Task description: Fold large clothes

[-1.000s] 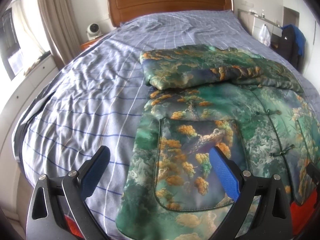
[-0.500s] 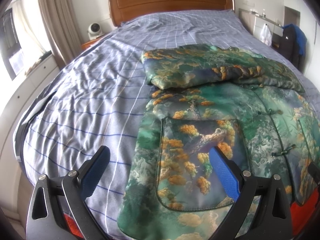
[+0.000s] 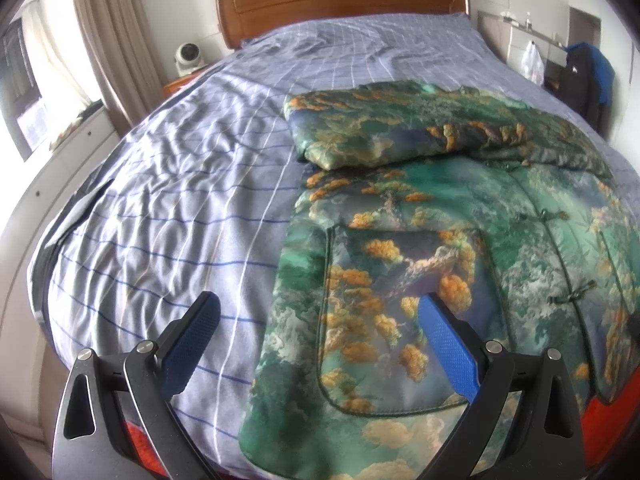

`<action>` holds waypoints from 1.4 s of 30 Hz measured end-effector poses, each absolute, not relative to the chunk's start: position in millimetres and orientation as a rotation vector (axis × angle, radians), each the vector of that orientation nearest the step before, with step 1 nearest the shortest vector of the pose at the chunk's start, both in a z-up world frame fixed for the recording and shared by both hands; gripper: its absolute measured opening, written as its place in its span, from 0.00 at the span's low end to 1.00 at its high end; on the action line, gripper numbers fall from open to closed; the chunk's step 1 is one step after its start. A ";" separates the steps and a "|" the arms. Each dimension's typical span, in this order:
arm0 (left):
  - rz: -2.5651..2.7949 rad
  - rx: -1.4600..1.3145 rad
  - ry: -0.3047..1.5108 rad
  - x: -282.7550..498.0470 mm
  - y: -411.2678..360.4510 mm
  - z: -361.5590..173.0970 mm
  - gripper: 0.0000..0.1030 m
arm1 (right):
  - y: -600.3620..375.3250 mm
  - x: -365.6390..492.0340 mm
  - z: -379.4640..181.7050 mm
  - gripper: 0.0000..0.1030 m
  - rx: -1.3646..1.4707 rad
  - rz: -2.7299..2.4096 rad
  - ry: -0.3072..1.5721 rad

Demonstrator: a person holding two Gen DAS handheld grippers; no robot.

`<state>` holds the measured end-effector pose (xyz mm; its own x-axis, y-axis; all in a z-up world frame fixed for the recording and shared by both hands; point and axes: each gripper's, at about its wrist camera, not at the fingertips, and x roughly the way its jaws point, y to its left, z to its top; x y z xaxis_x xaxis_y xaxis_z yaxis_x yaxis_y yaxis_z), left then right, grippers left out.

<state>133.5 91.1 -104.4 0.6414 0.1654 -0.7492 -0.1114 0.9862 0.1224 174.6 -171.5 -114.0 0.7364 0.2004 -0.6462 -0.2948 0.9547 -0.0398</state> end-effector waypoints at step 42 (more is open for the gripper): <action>-0.009 -0.196 1.075 112.2 160.3 -159.5 0.97 | -405.3 161.6 -93.5 0.92 0.074 -0.144 0.766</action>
<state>112.2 160.3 -159.5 0.4771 -0.1028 -0.8728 -0.0876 0.9826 -0.1637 161.6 -405.3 -93.5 0.7118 -0.1026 -0.6949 0.1565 0.9876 0.0145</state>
